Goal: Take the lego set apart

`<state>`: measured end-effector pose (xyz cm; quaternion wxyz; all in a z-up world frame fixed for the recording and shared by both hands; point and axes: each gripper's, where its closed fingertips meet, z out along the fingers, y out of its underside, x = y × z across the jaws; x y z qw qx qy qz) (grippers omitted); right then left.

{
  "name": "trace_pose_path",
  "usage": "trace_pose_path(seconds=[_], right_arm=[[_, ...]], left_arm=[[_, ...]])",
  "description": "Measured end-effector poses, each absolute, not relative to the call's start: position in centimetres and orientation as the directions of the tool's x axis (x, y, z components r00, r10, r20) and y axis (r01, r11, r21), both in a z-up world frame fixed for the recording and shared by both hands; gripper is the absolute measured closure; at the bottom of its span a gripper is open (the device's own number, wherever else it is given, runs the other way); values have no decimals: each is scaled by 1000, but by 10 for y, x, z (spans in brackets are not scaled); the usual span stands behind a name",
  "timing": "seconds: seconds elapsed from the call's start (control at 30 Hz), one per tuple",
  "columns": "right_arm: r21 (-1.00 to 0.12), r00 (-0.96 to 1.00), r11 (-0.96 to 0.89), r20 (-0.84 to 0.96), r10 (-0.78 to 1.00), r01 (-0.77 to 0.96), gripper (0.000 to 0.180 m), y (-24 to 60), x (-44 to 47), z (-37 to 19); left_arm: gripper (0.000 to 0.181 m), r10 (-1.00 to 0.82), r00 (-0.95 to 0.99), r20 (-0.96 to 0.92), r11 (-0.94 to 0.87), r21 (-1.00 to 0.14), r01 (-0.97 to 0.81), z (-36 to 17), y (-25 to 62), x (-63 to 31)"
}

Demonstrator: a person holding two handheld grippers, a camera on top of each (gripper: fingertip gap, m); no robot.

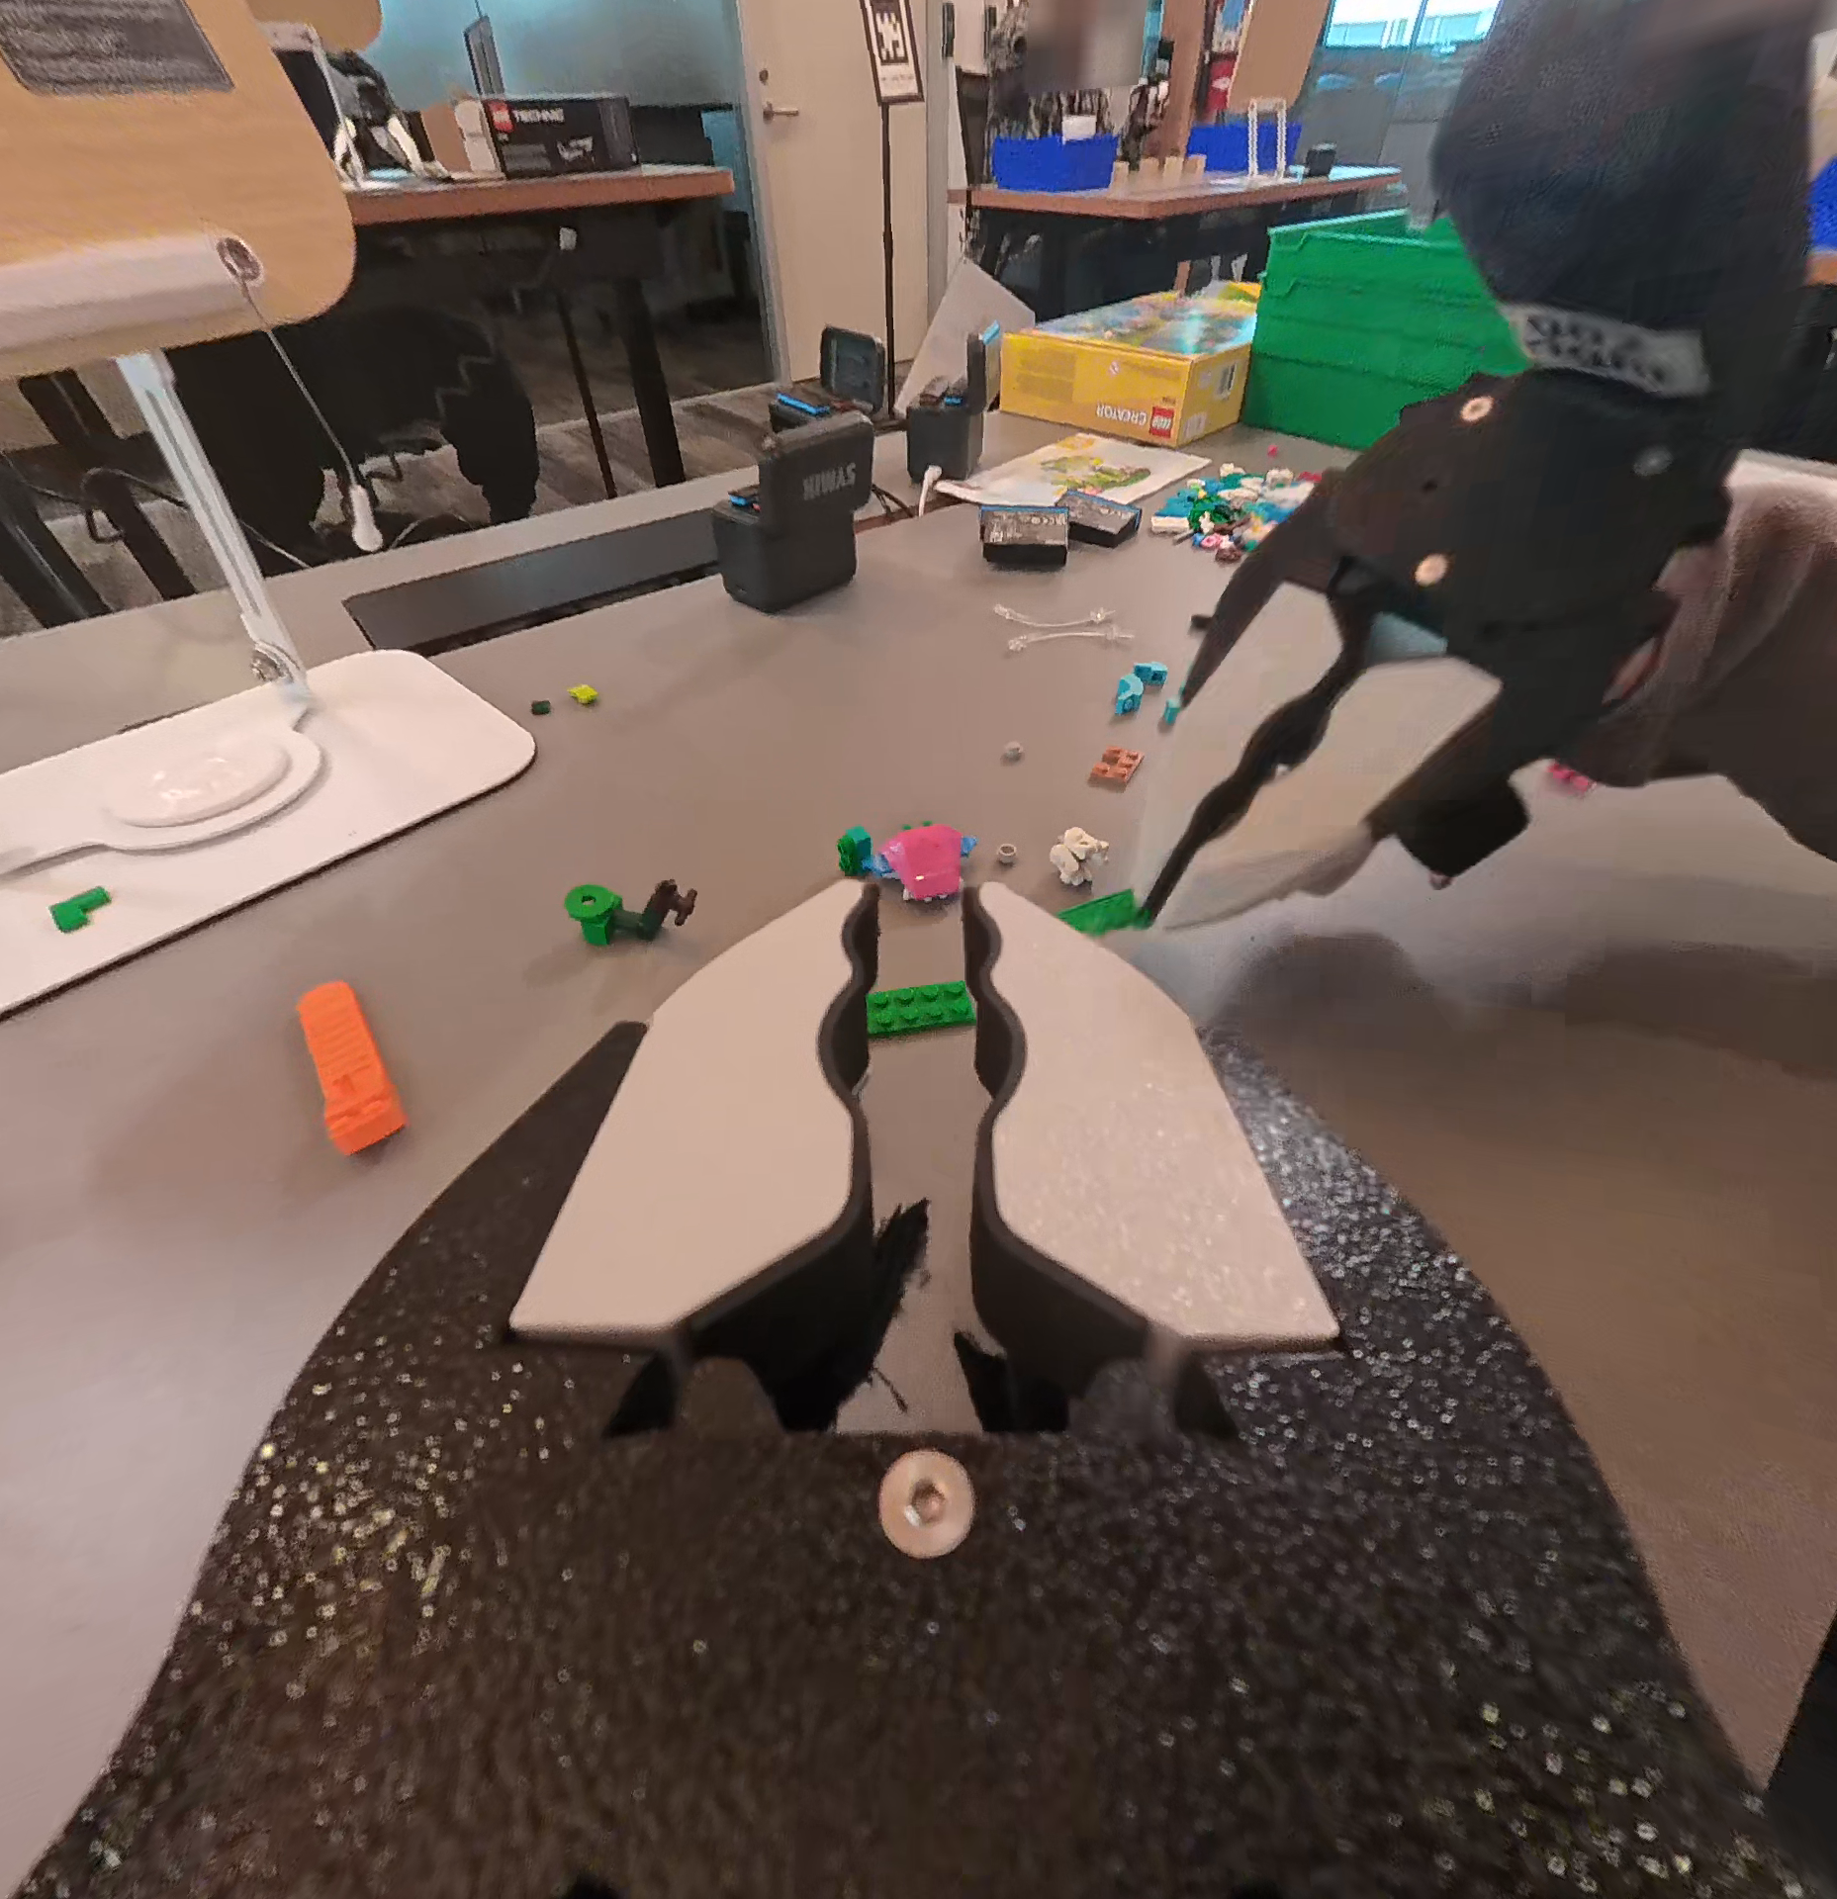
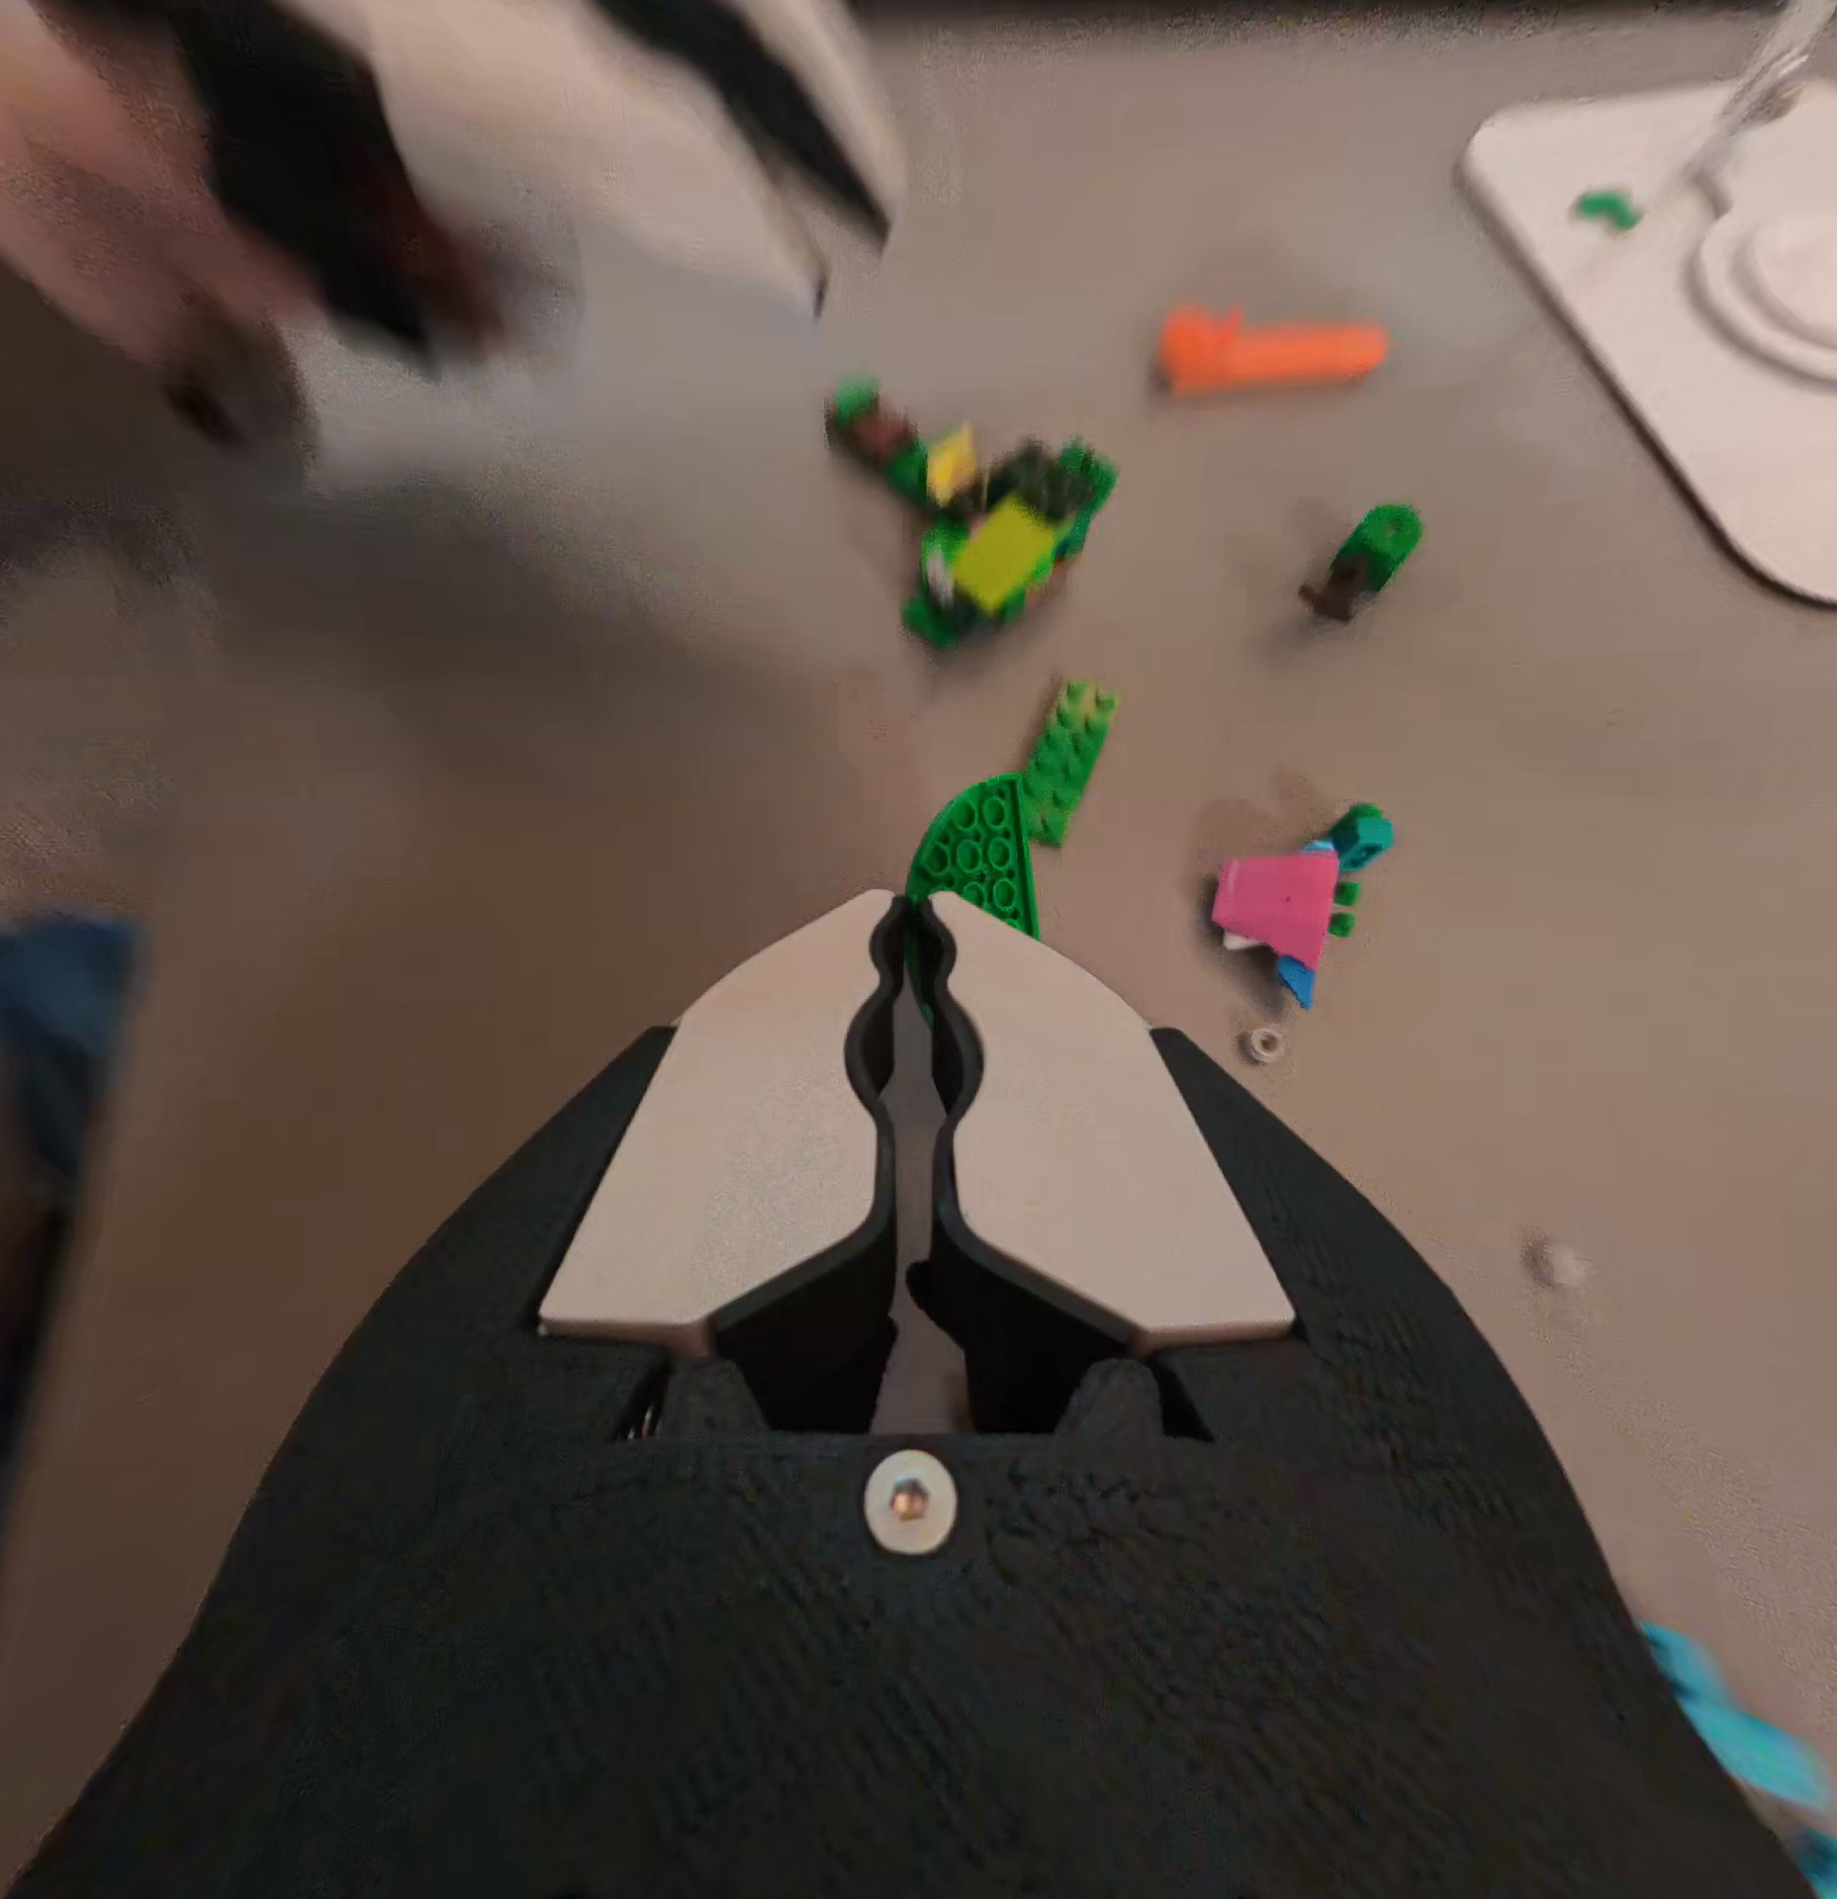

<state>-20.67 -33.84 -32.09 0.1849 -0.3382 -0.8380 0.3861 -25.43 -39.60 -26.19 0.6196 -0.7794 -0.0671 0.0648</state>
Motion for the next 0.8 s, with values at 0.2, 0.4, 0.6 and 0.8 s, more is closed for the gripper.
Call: trace_pose_path(seconds=[0.2,0.4,0.6,0.8], right_arm=[[-871,-613,-115,-424,666,477,180,-322,-192,-270],[-791,-580,-370,-610,540,487,180,-312,-179,-249],[-893,-414,-316,-431,802,319,180,-248,-153,-243],[-930,299,-152,-49,953,334,180,-25,-42,-246]], left_arm=[[169,160,987,-10,-177,-984,19,-254,-393,-248],[170,116,993,-27,-197,-980,-4,-259,-384,-236],[171,112,991,-75,-231,-972,-48,-266,-378,-232],[172,121,991,-54,-217,-976,-27,-267,-375,-233]])
